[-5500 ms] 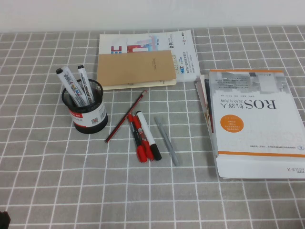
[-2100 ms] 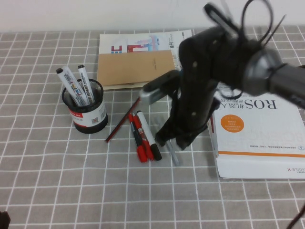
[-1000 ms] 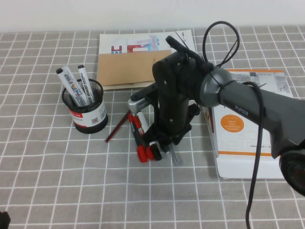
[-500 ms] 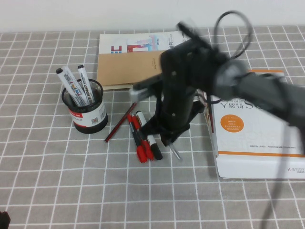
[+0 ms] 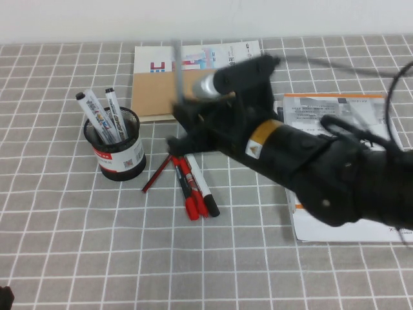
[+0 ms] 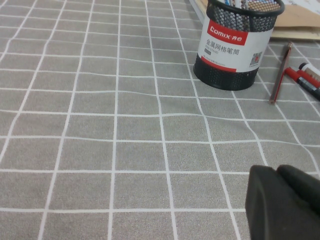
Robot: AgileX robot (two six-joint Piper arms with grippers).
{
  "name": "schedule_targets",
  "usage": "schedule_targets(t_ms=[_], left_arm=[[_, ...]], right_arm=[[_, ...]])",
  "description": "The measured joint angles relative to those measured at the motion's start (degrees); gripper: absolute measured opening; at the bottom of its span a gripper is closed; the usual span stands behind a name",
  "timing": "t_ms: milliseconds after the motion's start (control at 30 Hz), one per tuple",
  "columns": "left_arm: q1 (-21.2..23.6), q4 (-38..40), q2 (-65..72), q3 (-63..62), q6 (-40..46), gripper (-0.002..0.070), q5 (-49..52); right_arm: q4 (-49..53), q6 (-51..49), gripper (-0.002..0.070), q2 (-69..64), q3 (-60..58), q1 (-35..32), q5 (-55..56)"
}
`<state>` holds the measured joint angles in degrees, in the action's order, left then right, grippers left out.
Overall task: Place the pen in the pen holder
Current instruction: Place the pen onto the pen holder
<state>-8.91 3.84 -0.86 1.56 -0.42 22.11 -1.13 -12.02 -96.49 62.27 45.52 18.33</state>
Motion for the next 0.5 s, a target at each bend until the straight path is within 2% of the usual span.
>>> schedule_targets(t_ms=[67, 167, 500], left_arm=[[0.00, 0.00, 0.00, 0.00, 0.00, -0.0005, 0.00], [0.00, 0.00, 0.00, 0.00, 0.00, -0.0005, 0.00], [0.00, 0.00, 0.00, 0.00, 0.00, -0.0005, 0.00]], right_arm=[[3.37, 0.00, 0.0043, -2.12, 1.68, 0.27, 10.22], [5.29, 0.00, 0.0043, -7.41, 7.82, 0.35, 16.45], [8.25, 0.00, 0.0043, -27.64, 31.91, 1.17, 8.43]])
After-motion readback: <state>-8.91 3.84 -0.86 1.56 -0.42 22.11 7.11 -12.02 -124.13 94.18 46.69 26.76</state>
